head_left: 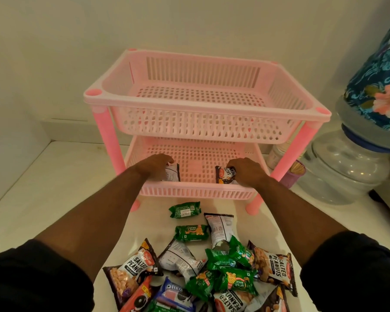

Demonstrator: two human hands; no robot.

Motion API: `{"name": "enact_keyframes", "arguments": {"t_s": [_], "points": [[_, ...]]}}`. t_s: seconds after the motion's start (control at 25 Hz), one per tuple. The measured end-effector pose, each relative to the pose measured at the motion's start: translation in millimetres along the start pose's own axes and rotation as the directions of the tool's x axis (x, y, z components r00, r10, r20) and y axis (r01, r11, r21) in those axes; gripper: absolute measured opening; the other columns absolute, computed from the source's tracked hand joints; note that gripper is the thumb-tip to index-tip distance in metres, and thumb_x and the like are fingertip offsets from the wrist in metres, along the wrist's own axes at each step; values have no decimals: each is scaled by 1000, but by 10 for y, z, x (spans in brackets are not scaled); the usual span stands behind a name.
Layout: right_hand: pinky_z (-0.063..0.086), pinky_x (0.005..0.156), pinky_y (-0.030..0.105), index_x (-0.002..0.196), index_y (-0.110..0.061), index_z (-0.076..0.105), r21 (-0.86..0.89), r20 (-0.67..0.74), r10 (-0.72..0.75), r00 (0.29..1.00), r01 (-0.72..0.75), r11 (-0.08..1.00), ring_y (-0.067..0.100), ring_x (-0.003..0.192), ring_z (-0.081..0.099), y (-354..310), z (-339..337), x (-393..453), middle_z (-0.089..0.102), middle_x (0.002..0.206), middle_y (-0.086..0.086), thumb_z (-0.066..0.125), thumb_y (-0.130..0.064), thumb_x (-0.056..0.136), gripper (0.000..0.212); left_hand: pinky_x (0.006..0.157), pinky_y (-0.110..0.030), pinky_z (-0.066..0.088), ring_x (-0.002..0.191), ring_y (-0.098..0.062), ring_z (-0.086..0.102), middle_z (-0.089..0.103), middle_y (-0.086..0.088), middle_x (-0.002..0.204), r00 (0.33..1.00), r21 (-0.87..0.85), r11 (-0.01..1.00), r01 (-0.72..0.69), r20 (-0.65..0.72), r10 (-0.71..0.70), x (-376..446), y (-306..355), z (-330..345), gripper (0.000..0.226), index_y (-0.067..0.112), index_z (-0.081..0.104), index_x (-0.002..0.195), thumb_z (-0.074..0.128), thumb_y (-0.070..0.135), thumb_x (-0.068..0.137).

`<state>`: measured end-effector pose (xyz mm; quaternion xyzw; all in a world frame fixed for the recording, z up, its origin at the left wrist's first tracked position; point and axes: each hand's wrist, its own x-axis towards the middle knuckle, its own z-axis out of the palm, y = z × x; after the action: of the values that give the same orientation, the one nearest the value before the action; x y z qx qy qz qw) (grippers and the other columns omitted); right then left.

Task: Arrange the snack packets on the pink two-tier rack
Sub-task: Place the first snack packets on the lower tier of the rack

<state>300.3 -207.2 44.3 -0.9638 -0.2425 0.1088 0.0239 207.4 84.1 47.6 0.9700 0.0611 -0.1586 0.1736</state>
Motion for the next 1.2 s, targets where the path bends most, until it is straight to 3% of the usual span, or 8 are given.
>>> {"name": "enact_keyframes", "arguments": {"t_s": [0.2,0.36,0.52,0.64,0.8,0.92,1.08,1.2], "points": [[47,94,46,124,-29,62,14,39,7,999,-7,1000,27,114,57,66,-8,-30,63,128,0,60,-21,89,36,109,-36,34,138,-25,40,39,-4,154,1000,-31,999,8,1,-8,-35,89,20,69,21,39,149,58,0,86],[42,103,43,133,-28,57,70,-40,25,999,-22,997,25,129,49,47,-16,-99,54,143,-1,62,-17,89,45,116,-38,30,141,-23,33,39,-1,152,978,-118,991,-64,-203,39,-196,289,31,73,24,44,146,54,-7,81],[41,102,38,127,-20,63,186,-234,-14,972,59,981,25,125,50,45,-28,-343,59,135,3,55,-6,90,40,107,-26,30,125,-13,42,52,6,132,838,-181,946,-269,-528,137,-529,605,301,53,25,60,126,56,-3,81],[46,90,41,117,-14,69,163,-386,-89,918,163,973,28,108,56,81,-38,-639,66,117,6,54,-3,90,33,99,-27,41,109,-11,50,61,6,115,735,-83,920,-382,-631,248,-783,838,691,39,21,69,110,60,-1,79],[48,74,41,103,-14,73,-21,-496,-233,836,257,966,27,88,58,159,47,-1048,67,93,5,59,-6,87,22,91,-30,43,104,-16,52,62,2,110,835,-67,928,-367,-464,297,-918,1123,1199,31,21,70,108,54,9,84],[51,76,40,104,-16,73,-36,-471,-247,847,261,965,25,89,60,262,190,-1329,69,97,3,63,-12,88,19,94,-37,41,107,-27,50,58,-8,114,931,-11,972,-233,-292,220,-865,1292,1459,34,14,62,118,49,34,93],[48,93,38,126,-24,64,78,-100,-101,990,109,991,23,112,58,472,429,-1621,66,124,0,65,-34,90,37,96,-43,41,113,-35,49,53,-18,122,992,-40,999,4,-126,-9,-672,1492,1531,58,7,52,122,40,58,95],[42,101,39,142,-27,49,55,132,-31,991,24,998,24,125,50,621,642,-1845,54,140,2,65,-49,86,62,100,-44,41,120,-36,48,52,-20,130,997,54,997,58,-45,-56,-514,1613,1577,71,6,49,131,33,65,94]]}}
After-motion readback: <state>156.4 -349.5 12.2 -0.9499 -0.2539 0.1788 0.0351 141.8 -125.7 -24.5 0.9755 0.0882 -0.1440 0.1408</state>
